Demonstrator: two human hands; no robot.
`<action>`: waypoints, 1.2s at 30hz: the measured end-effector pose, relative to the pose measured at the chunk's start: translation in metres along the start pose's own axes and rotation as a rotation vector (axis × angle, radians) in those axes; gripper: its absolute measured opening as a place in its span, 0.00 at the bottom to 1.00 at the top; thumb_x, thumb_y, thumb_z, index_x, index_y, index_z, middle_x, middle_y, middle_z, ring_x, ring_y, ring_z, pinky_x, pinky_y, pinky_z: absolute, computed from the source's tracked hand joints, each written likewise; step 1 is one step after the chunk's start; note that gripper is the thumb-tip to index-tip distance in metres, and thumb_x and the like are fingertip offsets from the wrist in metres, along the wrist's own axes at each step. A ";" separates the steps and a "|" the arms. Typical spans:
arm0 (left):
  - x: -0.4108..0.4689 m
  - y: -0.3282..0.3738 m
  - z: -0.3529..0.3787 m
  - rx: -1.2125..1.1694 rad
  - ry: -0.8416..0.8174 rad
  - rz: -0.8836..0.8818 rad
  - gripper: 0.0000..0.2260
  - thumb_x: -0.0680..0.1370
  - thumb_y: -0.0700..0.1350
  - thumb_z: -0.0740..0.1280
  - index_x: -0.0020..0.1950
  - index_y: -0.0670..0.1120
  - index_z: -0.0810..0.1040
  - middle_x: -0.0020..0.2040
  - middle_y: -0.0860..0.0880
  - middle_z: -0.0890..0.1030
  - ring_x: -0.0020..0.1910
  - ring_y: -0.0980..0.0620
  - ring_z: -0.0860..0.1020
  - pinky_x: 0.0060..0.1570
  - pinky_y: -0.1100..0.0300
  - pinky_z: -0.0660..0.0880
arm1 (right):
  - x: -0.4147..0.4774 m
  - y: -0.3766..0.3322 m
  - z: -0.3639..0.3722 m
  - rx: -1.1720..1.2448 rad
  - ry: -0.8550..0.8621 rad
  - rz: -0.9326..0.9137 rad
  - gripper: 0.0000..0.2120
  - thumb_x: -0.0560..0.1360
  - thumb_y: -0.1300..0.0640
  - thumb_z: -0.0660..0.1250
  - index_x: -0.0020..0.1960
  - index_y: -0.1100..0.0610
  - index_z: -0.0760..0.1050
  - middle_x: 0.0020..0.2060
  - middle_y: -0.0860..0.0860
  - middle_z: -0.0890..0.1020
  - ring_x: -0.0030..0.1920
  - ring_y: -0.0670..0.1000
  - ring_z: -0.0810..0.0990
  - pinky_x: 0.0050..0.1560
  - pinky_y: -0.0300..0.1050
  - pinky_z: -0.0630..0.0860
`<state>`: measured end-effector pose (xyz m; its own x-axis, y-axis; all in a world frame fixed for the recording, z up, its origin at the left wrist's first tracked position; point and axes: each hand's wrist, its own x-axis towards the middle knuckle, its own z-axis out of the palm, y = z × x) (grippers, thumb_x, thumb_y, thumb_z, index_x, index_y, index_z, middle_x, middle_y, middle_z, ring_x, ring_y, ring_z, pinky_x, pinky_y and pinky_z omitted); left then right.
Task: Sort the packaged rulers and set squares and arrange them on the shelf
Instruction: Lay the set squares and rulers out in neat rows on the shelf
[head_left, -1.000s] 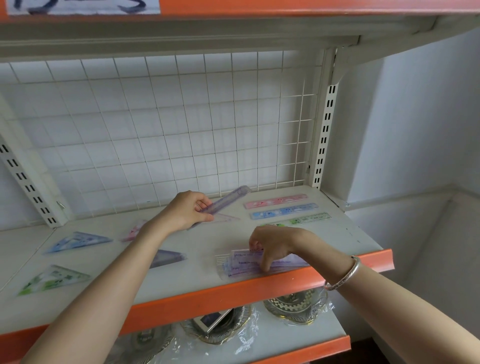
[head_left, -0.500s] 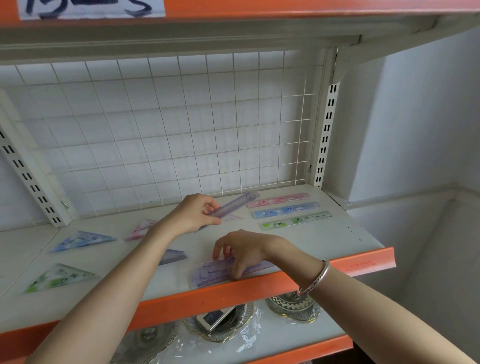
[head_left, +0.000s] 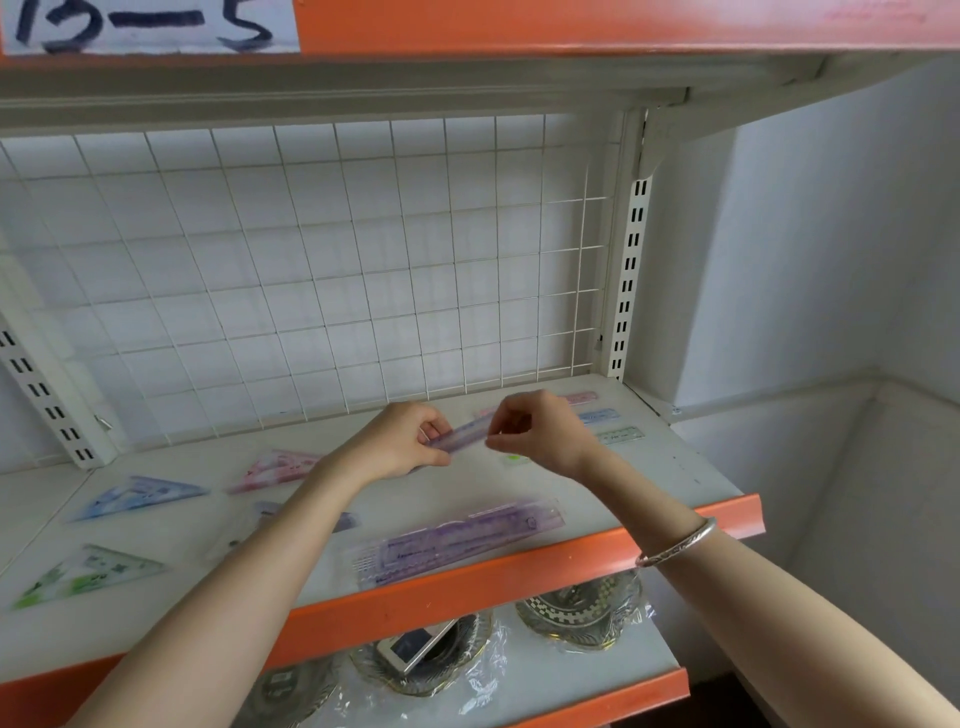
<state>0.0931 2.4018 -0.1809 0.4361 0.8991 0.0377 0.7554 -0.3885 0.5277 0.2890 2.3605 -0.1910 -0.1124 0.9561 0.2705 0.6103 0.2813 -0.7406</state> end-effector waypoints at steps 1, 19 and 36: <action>0.001 0.001 0.002 0.008 -0.012 0.003 0.14 0.71 0.42 0.75 0.55 0.45 0.80 0.46 0.51 0.78 0.44 0.54 0.77 0.37 0.74 0.69 | -0.001 0.004 -0.004 -0.045 0.025 -0.017 0.06 0.67 0.63 0.74 0.38 0.56 0.78 0.31 0.48 0.76 0.29 0.40 0.70 0.33 0.35 0.68; 0.011 -0.013 0.009 0.055 -0.058 -0.027 0.17 0.69 0.42 0.77 0.56 0.42 0.80 0.45 0.51 0.77 0.43 0.53 0.75 0.43 0.67 0.71 | -0.027 0.007 0.009 -0.339 -0.474 -0.039 0.23 0.63 0.50 0.79 0.56 0.52 0.81 0.49 0.44 0.81 0.50 0.45 0.75 0.52 0.40 0.72; 0.017 -0.013 0.001 0.012 -0.045 -0.024 0.15 0.70 0.41 0.76 0.55 0.43 0.79 0.41 0.54 0.75 0.41 0.55 0.74 0.35 0.75 0.68 | -0.024 0.010 0.002 -0.219 -0.473 -0.023 0.19 0.63 0.60 0.78 0.53 0.55 0.80 0.43 0.44 0.79 0.45 0.43 0.74 0.42 0.32 0.69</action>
<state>0.0916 2.4220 -0.1878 0.4389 0.8984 -0.0132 0.7717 -0.3694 0.5177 0.2960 2.3410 -0.2060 -0.4391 0.8964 -0.0600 0.7473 0.3273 -0.5783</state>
